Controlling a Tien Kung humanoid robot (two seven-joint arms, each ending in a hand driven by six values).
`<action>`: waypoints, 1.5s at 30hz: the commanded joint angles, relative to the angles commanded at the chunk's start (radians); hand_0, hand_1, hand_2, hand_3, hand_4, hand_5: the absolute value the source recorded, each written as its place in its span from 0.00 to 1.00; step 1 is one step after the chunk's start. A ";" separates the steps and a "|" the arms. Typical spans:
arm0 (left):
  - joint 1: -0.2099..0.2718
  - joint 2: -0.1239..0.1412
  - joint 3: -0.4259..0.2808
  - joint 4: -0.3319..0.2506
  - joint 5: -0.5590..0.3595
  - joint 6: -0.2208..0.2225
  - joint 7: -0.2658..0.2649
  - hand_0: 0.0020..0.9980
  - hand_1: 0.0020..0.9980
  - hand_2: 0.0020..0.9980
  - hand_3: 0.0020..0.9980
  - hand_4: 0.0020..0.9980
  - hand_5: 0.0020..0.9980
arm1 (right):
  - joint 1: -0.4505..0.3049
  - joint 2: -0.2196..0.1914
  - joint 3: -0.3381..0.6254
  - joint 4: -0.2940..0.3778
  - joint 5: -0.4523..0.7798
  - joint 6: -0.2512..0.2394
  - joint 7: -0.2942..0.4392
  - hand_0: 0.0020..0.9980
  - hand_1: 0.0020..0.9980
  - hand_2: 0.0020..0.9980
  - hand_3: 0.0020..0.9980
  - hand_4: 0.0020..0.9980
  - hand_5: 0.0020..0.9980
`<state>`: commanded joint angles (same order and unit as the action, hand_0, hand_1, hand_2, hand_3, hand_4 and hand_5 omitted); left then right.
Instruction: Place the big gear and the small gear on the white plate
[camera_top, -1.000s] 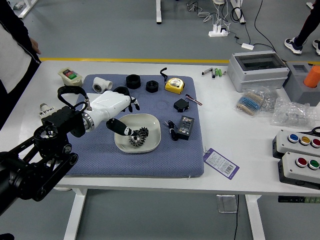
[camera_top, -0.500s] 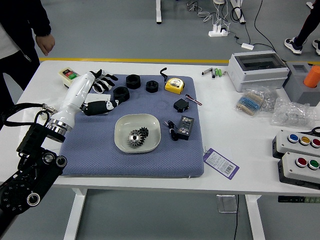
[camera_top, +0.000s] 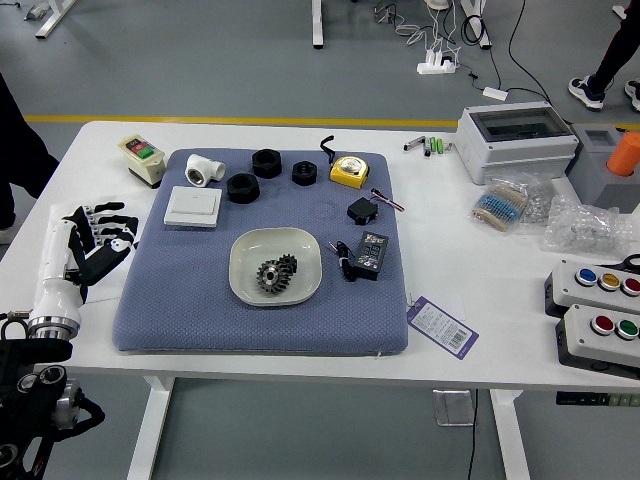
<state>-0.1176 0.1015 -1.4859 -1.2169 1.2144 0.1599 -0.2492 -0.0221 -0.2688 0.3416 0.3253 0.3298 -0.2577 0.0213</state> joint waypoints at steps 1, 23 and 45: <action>0.008 0.001 -0.006 -0.008 -0.046 -0.024 0.013 0.45 0.50 0.58 0.56 0.74 0.28 | 0.000 0.000 0.001 0.000 0.000 0.000 0.000 0.70 0.73 0.78 0.60 0.84 0.70; -0.002 0.000 -0.060 -0.080 -0.298 -0.284 0.238 0.54 0.58 0.72 0.64 0.83 0.59 | 0.006 -0.001 0.013 0.000 -0.001 0.000 -0.001 0.70 0.73 0.77 0.60 0.83 0.69; -0.006 0.000 -0.113 -0.134 0.006 -0.346 0.261 0.58 0.63 0.72 0.69 0.85 0.68 | 0.010 -0.002 0.013 -0.001 -0.004 0.001 -0.003 0.70 0.73 0.77 0.60 0.83 0.69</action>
<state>-0.1237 0.1013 -1.5992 -1.3511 1.2201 -0.1856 0.0114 -0.0119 -0.2710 0.3549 0.3246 0.3259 -0.2572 0.0185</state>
